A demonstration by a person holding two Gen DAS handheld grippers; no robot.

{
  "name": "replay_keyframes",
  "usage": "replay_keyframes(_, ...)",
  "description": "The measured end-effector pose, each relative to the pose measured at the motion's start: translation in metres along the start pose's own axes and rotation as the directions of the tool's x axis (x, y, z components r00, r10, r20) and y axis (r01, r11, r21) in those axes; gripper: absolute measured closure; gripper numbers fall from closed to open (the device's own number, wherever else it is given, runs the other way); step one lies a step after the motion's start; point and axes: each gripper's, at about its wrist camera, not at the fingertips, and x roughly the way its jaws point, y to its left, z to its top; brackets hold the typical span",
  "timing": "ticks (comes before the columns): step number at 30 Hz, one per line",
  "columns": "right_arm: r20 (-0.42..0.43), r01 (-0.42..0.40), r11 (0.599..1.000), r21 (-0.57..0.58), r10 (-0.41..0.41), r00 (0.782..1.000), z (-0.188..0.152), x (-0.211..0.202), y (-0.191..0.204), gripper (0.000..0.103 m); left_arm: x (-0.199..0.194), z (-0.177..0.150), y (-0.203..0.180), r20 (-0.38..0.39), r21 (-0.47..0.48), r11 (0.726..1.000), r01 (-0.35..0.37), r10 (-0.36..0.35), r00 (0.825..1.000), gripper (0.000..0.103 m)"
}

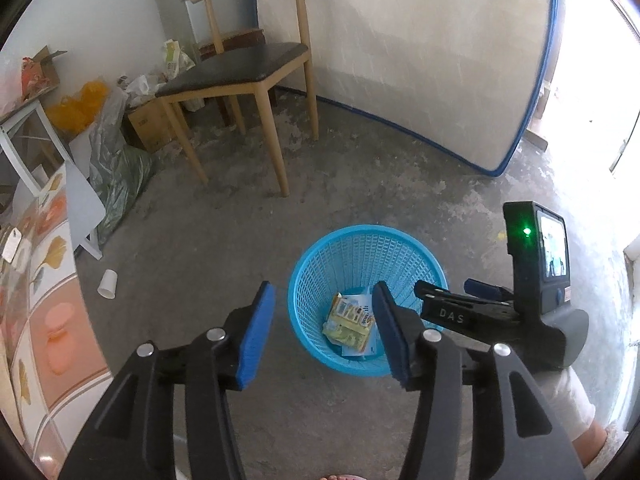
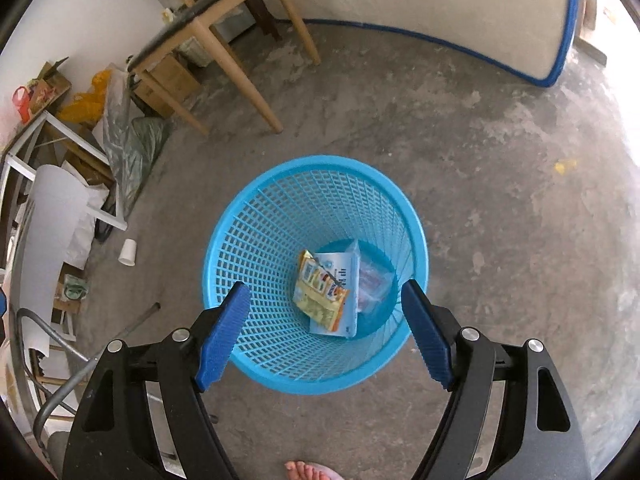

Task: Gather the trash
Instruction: 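Open both tools to drop the wrapper and box into the basket, then turn both tools back toward the table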

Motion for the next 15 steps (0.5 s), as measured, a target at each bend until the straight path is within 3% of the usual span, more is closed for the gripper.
replay_keyframes(8,0.088,-0.026,0.999,-0.023,0.027,0.996,-0.012,-0.058,0.010,0.027,-0.048,-0.010,0.012,0.063,-0.026,0.999,0.018,-0.016,0.998,0.049)
replay_keyframes(15,0.204,0.014,0.992,-0.126,0.012,0.979,-0.026,-0.126,0.036,0.016,-0.108,-0.032,0.035,0.120,-0.080,0.996,0.049,-0.039,0.992,0.038)
